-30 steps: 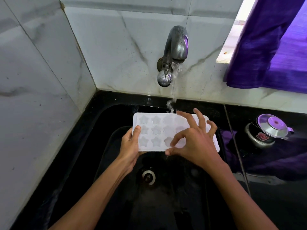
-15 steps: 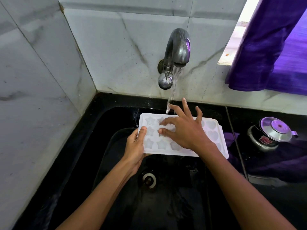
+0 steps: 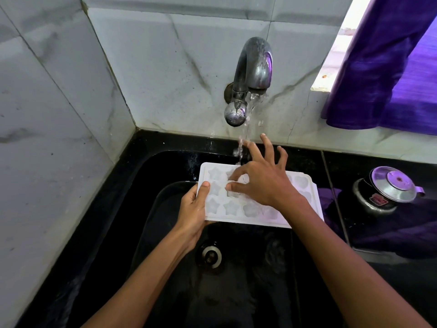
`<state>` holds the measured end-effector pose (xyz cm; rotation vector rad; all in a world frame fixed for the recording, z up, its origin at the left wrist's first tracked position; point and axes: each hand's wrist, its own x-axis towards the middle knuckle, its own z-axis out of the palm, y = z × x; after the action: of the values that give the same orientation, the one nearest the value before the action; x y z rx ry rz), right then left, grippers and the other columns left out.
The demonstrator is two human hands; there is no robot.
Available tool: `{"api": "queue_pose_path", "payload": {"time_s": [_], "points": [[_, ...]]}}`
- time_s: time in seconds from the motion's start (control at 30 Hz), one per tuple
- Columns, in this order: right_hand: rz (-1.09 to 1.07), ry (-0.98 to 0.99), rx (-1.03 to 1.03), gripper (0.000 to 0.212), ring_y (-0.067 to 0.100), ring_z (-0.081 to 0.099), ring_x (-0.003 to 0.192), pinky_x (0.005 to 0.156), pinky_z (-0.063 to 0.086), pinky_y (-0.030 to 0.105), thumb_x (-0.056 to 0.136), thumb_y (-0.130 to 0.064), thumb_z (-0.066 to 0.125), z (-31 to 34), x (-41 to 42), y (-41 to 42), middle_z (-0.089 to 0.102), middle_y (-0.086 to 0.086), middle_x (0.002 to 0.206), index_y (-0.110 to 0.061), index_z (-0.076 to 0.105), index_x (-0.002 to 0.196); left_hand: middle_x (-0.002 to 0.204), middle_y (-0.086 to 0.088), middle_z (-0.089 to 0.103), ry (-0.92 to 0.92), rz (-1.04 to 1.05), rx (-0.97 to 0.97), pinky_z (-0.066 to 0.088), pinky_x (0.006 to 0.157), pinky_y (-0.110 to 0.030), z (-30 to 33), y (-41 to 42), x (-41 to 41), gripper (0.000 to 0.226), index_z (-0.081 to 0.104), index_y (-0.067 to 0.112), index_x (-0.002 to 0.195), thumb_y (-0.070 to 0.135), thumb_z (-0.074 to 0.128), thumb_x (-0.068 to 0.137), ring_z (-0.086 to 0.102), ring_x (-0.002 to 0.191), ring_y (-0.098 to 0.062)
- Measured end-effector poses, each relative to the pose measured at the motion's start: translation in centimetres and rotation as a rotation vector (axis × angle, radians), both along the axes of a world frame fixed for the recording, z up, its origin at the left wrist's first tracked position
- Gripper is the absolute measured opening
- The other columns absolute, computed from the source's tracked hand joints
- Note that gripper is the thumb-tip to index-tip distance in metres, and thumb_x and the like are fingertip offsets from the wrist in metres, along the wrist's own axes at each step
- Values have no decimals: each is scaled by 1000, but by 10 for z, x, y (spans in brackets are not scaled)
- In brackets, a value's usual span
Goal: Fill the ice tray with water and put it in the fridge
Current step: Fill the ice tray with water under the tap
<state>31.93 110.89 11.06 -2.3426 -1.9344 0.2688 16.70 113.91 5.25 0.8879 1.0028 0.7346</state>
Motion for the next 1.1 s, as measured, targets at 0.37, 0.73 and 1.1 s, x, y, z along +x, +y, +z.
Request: {"api": "queue_pose_path", "payload": {"time_s": [0.37,0.73,1.1], "points": [[-1,-2,-7,30,29,-18,142,113,-3,55,80,-62,58,2,-1,2,1,-5,157,-43,69,101,105,-13,71,0,-8,-17,55,84,-46,0,0,-1,29,61,10,113,29,45,97,68,96,-30],[-38,56,159,26,26,-5,142,109,4,48,69,-57,72,-5,-4,-1,14,-10,156,-36,74,85,102,-11,72,15,14,-9,57,77,-41,-2,0,-3,24,63,16,102,30,45,97,69,92,-26],[23,-1,-12,51,25,-18,140,111,-5,50,79,-74,45,-9,-20,-19,-6,-10,157,-43,64,114,99,-10,72,-4,57,-22,58,66,-34,-2,-1,1,29,62,13,110,31,43,98,71,84,-23]]}}
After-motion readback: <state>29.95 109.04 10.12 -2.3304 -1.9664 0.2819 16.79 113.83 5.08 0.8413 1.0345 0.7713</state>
